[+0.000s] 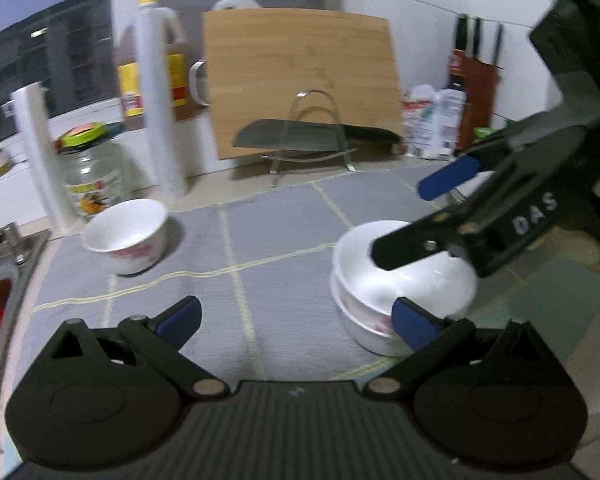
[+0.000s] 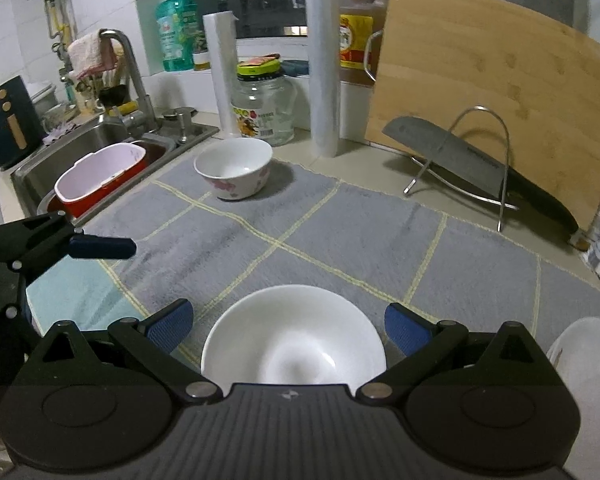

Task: Organize plates and bowls
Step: 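Withdraw the right tool up from the stacked bowls, then move the left tool to the remaining white bowl and grip its rim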

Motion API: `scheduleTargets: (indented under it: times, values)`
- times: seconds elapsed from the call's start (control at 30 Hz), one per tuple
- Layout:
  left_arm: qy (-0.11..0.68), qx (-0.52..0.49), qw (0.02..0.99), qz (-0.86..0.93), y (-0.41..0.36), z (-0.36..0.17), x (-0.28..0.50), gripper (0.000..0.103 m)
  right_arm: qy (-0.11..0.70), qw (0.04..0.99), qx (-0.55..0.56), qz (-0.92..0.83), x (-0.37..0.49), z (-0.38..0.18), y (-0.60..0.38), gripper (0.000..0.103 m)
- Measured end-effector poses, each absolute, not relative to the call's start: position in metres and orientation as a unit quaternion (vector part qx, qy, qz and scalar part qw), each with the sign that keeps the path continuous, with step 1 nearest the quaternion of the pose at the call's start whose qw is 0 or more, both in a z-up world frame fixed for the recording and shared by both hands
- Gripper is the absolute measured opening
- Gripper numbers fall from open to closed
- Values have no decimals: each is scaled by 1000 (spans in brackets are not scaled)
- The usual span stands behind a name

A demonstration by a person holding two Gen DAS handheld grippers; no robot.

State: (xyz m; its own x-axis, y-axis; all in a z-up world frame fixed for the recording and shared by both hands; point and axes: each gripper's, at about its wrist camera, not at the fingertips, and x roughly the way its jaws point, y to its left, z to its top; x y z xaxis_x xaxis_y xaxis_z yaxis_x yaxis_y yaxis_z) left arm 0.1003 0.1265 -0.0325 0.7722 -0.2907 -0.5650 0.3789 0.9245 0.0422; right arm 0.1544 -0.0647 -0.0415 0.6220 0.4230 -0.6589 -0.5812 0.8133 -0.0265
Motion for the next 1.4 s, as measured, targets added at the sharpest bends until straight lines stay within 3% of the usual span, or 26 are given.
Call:
scheduleTargets:
  times: [0.37,0.67,1.33,1.4]
  values:
    - [311,64,945,-73,139,-20,111,101,318,883,-127,322,168,-38,-68,103]
    - [317,47,943,-95,180,-20,142,101,308,897,-120,294,166,-37,-45,103]
    - [333,60,919,-201,297,-37,283,101,286,934,-116,179,213,-67,124,103]
    - [339,54,915,-212,299,-38,295,101,315,926,-118,173,225,-74,135,103]
